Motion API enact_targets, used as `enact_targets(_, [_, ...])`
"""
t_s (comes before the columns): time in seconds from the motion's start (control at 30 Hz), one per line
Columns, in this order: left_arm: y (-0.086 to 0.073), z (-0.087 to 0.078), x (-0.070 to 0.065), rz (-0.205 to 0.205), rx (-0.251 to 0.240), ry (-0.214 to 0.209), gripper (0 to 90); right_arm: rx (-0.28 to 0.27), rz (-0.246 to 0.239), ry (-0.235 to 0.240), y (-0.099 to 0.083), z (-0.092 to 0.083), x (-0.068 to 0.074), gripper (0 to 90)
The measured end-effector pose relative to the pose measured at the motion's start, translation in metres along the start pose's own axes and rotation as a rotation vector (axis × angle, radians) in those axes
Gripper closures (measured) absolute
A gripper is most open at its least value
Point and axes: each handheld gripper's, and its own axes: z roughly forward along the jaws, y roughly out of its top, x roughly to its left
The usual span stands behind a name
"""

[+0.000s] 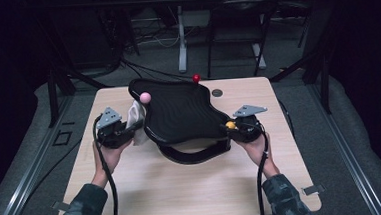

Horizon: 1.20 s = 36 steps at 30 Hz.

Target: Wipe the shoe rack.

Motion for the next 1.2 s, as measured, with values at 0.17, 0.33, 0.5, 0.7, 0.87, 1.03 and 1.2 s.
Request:
enact_targets(0.17, [-0.021,-0.010,0.007,-0.034,0.037,0.017,82.8,0.010,0.022,-0.007,0.001,0.000,0.001,59.6])
enact_targets(0.33, [-0.038,-0.017,0.011,-0.061,0.072,0.024,82.8,0.018,0.051,-0.039,0.003,0.001,0.004,58.4])
enact_targets(0.5, [-0.045,-0.022,0.012,-0.066,0.096,0.026,82.8,0.022,0.046,-0.048,0.003,0.001,0.005,59.8])
enact_targets(0.7, [-0.051,-0.028,0.013,-0.069,0.118,0.030,82.9,0.009,0.036,0.003,0.001,0.001,0.001,60.0])
enact_targets(0.87, [-0.051,-0.035,0.016,-0.076,0.108,0.039,82.9,0.010,0.021,0.026,0.001,0.000,0.000,60.0])
enact_targets(1.03, [-0.052,-0.040,0.018,-0.079,0.103,0.046,82.8,0.009,0.000,0.049,0.001,-0.001,-0.001,60.0])
enact_targets(1.2, [-0.053,-0.045,0.021,-0.084,0.103,0.051,82.9,0.011,-0.024,0.082,0.001,-0.002,0.001,60.0])
